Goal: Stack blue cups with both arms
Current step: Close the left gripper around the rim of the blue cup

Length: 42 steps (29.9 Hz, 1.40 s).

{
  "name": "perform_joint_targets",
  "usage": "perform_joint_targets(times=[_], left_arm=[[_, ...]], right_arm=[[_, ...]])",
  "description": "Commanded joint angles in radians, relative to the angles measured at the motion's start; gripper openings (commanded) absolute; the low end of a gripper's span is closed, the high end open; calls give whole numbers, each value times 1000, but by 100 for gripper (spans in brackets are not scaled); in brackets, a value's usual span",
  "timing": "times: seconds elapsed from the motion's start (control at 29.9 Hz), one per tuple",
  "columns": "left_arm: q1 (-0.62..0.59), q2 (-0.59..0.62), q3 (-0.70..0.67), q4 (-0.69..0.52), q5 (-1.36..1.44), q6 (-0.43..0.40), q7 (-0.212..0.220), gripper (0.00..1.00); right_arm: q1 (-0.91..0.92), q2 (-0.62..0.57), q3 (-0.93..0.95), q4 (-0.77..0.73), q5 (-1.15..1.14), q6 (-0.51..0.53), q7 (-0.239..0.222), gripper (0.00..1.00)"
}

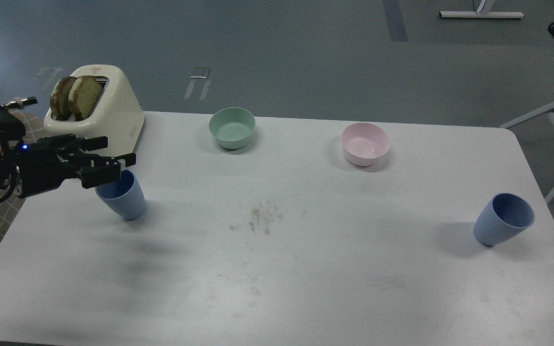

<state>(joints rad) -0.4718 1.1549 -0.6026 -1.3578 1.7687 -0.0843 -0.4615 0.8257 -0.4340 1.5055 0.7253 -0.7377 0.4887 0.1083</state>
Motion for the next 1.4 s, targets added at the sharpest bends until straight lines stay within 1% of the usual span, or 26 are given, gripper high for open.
perform_joint_targets(times=[0.0, 0.07, 0.13, 0.17, 0.2, 0.37, 0.5, 0.57, 0.63, 0.67, 0.77, 0.8, 0.84, 0.87, 0.9, 0.94, 1.17, 1.24, 1.27, 1.34, 1.37], left_arm=[[15, -30, 15, 75, 3, 32, 0, 87], [16, -61, 17, 124, 3, 32, -2, 87], [16, -90, 24, 170, 5, 34, -2, 79], [16, -112, 38, 193, 5, 35, -2, 71], [16, -121, 41, 203, 5, 38, -2, 68], [16, -155, 43, 255, 5, 44, -2, 68], [16, -158, 56, 267, 5, 44, -2, 67], [15, -172, 73, 285, 5, 44, -2, 60], [15, -175, 75, 295, 5, 44, -2, 55], [15, -176, 75, 301, 5, 44, -2, 50], [15, -179, 76, 304, 5, 44, -2, 42], [15, -182, 76, 305, 5, 44, -2, 37], [15, -182, 76, 307, 5, 44, -3, 28], [15, -182, 76, 307, 5, 44, -3, 27], [15, -184, 76, 312, 5, 44, -3, 17], [15, -185, 76, 313, 5, 44, -9, 0], [-8, -184, 75, 310, 3, 41, -22, 0], [-60, -179, 75, 295, 3, 37, -27, 0], [-60, -179, 75, 295, 3, 37, -27, 0], [-126, -172, 76, 272, 5, 21, -27, 0], [-174, -170, 78, 246, 5, -9, -27, 0]], right_arm=[[0, 0, -1, 0, 0, 0, 1, 100], [-2, 0, -1, 0, 0, 0, -1, 100], [-8, -3, -1, 2, 0, 0, -1, 100], [-11, -5, -1, 2, 0, 0, -1, 100], [-13, -9, -1, 2, 0, 0, -1, 100], [-14, -46, -1, 0, 0, 0, -1, 100], [-16, -51, -1, 0, 1, 0, -1, 100], [-16, -51, -1, 0, 1, 0, -1, 100], [-16, -51, -2, 2, 1, 0, -1, 100], [-16, -48, -2, 2, 1, 0, -1, 100], [-16, -46, -2, 2, 1, 0, -1, 100], [-16, -46, -2, 2, 1, 0, -1, 100], [-16, -46, -2, 2, 1, 0, -1, 100], [-16, -46, -2, 2, 1, 0, -1, 100], [-16, -46, -2, 2, 1, 0, -1, 100], [-16, -46, -2, 2, 1, 0, -1, 100], [-16, -51, -2, 2, 1, 0, -1, 100], [-16, -51, -2, 2, 1, 0, -1, 100], [-16, -51, -2, 2, 1, 0, -1, 100], [-16, -51, -2, 2, 1, 0, -1, 100], [-17, -52, -2, 2, 1, 0, -1, 100]])
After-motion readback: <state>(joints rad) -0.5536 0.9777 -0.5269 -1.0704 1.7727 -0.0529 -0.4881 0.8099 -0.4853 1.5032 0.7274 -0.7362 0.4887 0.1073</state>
